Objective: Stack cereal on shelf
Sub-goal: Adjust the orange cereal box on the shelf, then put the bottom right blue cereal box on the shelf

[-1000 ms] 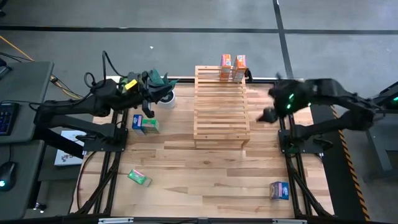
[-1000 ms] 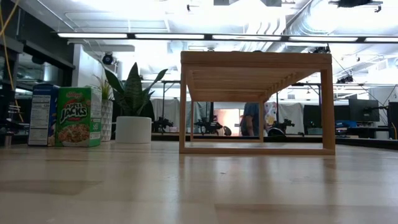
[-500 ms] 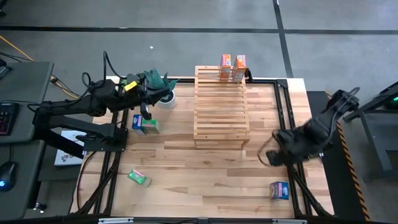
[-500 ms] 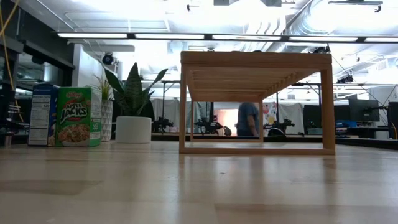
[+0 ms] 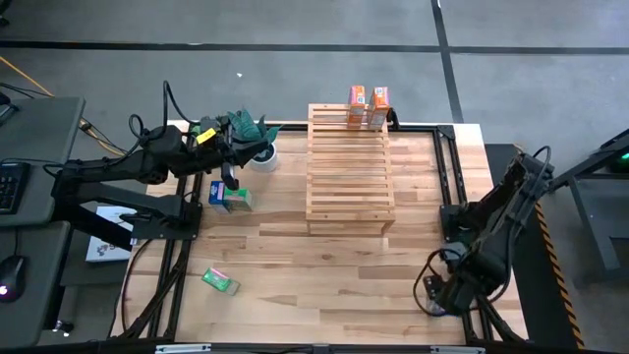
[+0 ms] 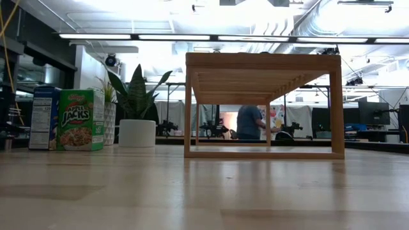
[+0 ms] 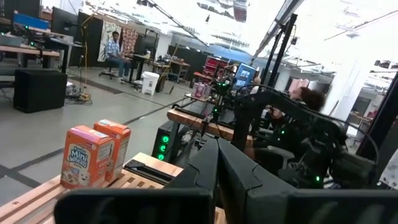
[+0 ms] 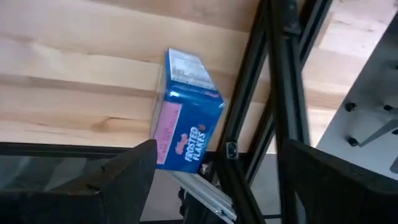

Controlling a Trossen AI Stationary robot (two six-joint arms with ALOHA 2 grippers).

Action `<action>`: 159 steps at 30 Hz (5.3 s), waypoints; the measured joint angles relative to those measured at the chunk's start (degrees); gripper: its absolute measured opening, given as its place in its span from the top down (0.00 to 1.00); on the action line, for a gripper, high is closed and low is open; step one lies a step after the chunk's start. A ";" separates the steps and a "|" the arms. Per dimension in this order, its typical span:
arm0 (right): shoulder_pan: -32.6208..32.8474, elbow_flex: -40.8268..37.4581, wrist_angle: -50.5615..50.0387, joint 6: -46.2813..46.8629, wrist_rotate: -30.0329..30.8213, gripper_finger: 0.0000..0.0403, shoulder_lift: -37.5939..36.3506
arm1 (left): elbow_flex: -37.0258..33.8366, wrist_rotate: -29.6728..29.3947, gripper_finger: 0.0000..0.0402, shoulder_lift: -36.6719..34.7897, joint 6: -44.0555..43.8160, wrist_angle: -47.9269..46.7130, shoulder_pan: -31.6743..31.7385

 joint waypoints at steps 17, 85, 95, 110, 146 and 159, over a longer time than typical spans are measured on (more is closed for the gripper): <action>1.30 -11.36 17.36 1.14 0.28 0.16 1.87 | 0.00 0.00 1.00 0.02 -3.65 0.46 0.00; -77.34 52.59 -11.48 -104.08 19.35 0.60 11.85 | 0.04 -0.02 1.00 0.04 -4.10 2.21 -0.02; -79.05 29.95 -10.44 -91.87 23.05 0.60 -7.23 | 0.04 -0.02 1.00 0.04 -4.10 2.21 -0.02; -82.45 26.18 -5.55 -92.56 21.80 0.60 1.70 | 0.04 -0.02 1.00 0.04 -4.13 2.16 -0.02; -82.30 26.21 0.06 -95.12 23.22 0.41 4.95 | 0.03 -0.02 1.00 0.04 -4.10 2.12 -0.02; -82.76 26.21 3.29 -96.69 25.47 0.40 3.40 | 0.02 -0.02 1.00 0.04 -4.10 2.08 -0.02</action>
